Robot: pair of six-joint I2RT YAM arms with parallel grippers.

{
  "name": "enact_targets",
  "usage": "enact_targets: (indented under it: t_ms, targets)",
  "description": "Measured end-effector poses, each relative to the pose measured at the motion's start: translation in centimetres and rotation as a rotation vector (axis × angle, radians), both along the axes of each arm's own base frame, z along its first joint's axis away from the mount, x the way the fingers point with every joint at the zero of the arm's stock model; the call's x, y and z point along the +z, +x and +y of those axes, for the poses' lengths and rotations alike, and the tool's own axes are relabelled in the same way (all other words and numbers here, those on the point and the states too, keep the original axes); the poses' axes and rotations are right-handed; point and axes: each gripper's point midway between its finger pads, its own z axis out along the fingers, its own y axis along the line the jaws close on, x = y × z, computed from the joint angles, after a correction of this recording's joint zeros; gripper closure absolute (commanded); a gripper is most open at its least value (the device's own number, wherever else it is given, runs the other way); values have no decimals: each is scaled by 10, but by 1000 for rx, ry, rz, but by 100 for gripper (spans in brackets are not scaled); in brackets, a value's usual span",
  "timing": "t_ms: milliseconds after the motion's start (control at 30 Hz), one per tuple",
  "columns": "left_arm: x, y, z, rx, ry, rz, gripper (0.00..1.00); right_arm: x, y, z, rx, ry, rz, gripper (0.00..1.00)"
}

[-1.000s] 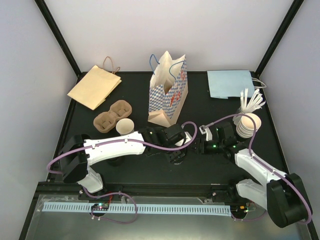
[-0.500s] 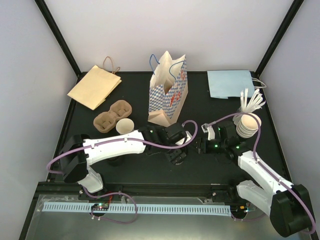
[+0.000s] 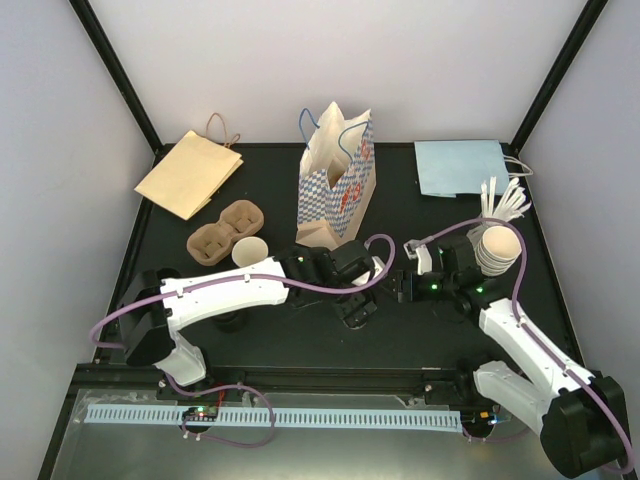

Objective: Pack the takeout coffee

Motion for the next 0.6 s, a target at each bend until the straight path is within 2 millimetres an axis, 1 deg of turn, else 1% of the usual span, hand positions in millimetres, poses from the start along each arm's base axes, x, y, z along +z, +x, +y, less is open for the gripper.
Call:
enact_targets:
  t_ms: [100,167,233,333,400,433,467,533,600]
  targets:
    - [3,0,1,6,-6,1,1,0,0,-2,-6,-17,5,31]
    - [11,-1,3,14,-24,-5,1,1,0,-4,-10,-38,7,29]
    - [23,2,7,36,-54,-12,2,5,0,-3,-9,-60,-1,28]
    - [47,10,18,100,-129,-18,7,18,0,2,3,-95,-32,23]
    - [60,22,35,172,-184,-19,11,29,-1,7,18,-125,-64,18]
    - [64,21,43,197,-219,-12,12,34,-2,11,31,-145,-81,15]
    - [64,31,57,249,-234,-6,13,38,-4,16,45,-161,-94,12]
    - [60,37,77,314,-274,17,15,43,-10,26,81,-214,-115,9]
    - [47,38,96,375,-293,53,15,44,-14,36,114,-268,-127,6]
